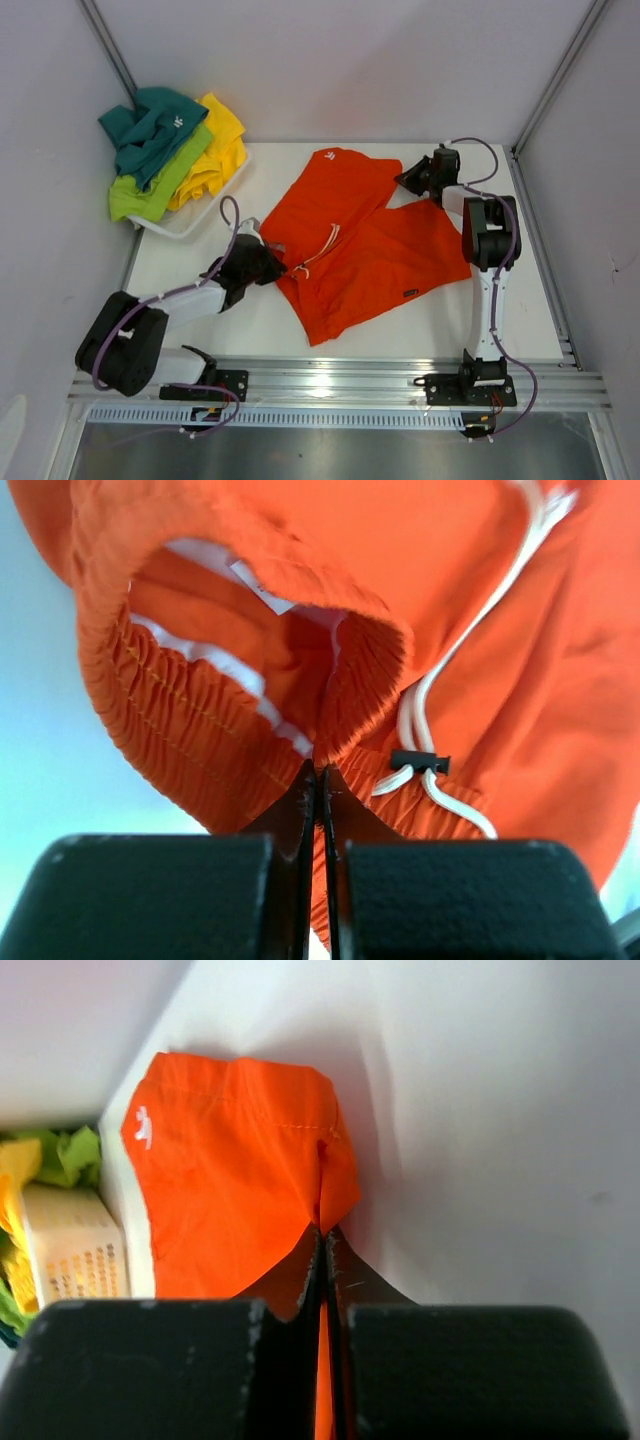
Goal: Fold and stack the shorts
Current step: Flatten the shorts out
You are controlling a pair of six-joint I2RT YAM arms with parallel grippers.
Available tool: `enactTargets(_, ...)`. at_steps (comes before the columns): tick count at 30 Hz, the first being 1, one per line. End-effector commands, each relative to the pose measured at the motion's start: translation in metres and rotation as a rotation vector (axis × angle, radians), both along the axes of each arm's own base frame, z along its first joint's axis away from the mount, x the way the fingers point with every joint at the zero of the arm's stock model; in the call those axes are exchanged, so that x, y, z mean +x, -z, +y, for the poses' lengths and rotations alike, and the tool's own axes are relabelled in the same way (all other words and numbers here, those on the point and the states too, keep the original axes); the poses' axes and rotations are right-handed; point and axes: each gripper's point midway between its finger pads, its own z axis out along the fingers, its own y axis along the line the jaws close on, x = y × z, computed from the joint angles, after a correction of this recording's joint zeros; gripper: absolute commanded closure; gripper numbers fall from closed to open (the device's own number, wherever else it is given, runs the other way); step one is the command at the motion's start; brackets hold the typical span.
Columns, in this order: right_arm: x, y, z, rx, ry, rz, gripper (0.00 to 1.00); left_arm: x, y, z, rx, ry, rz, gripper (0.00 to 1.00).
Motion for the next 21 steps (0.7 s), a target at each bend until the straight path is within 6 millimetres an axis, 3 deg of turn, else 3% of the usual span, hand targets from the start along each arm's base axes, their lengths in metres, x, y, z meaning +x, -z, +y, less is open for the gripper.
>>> enactTargets(1,0.029,-0.023,-0.035,-0.009,0.117,-0.073,1.0,0.059,-0.057,-0.021,-0.063,0.062,-0.227,1.0)
enactTargets(3,0.029,-0.021,-0.053,-0.001,0.172,-0.068,1.0,0.072,-0.067,-0.024,-0.071,0.076,-0.274,1.0)
enactTargets(4,0.027,-0.021,-0.056,0.016,0.193,-0.06,1.0,0.085,-0.086,-0.03,-0.088,0.089,-0.314,1.0)
enactTargets(5,0.025,-0.021,-0.057,0.021,0.204,-0.063,1.0,0.09,-0.082,-0.031,-0.081,0.094,-0.308,1.0)
enactTargets(6,0.022,-0.021,-0.084,0.013,0.266,-0.063,1.0,0.095,-0.086,-0.034,-0.083,0.109,-0.327,1.0)
enactTargets(7,0.02,-0.023,-0.087,0.007,0.279,-0.065,1.0,0.101,-0.097,-0.039,-0.109,0.132,-0.344,1.0)
enactTargets(8,0.019,-0.034,-0.09,-0.004,0.291,-0.091,1.0,0.105,-0.09,-0.036,-0.117,0.117,-0.32,0.99)
enactTargets(10,0.011,-0.031,-0.09,-0.022,0.293,-0.083,1.0,0.107,-0.085,-0.035,-0.144,0.116,-0.3,0.95)
enactTargets(11,0.01,-0.033,-0.089,-0.03,0.291,-0.093,0.97,0.106,-0.073,-0.031,-0.15,0.11,-0.262,0.93)
enactTargets(12,0.009,-0.04,-0.087,-0.029,0.291,-0.109,0.93,0.104,-0.064,-0.028,-0.157,0.091,-0.219,0.92)
enactTargets(13,0.005,-0.037,-0.086,-0.033,0.289,-0.1,0.76,0.101,-0.054,-0.025,-0.157,0.081,-0.181,0.91)
enactTargets(15,0.003,-0.045,-0.082,-0.047,0.283,-0.118,0.58,0.088,-0.029,-0.012,-0.18,0.045,-0.098,0.89)
enactTargets(18,0.002,-0.054,-0.084,-0.083,0.276,-0.133,0.48,0.079,-0.011,0.01,-0.206,-0.02,-0.067,0.86)
enactTargets(19,0.002,-0.065,-0.084,-0.09,0.274,-0.153,0.46,0.077,-0.008,0.015,-0.203,-0.035,-0.056,0.85)
enactTargets(20,-0.001,-0.069,-0.069,-0.106,0.243,-0.156,0.44,0.076,-0.002,0.023,-0.189,-0.049,-0.032,0.83)
enactTargets(21,-0.001,-0.075,-0.068,-0.111,0.238,-0.164,0.43,0.077,-0.001,0.025,-0.181,-0.048,-0.028,0.77)
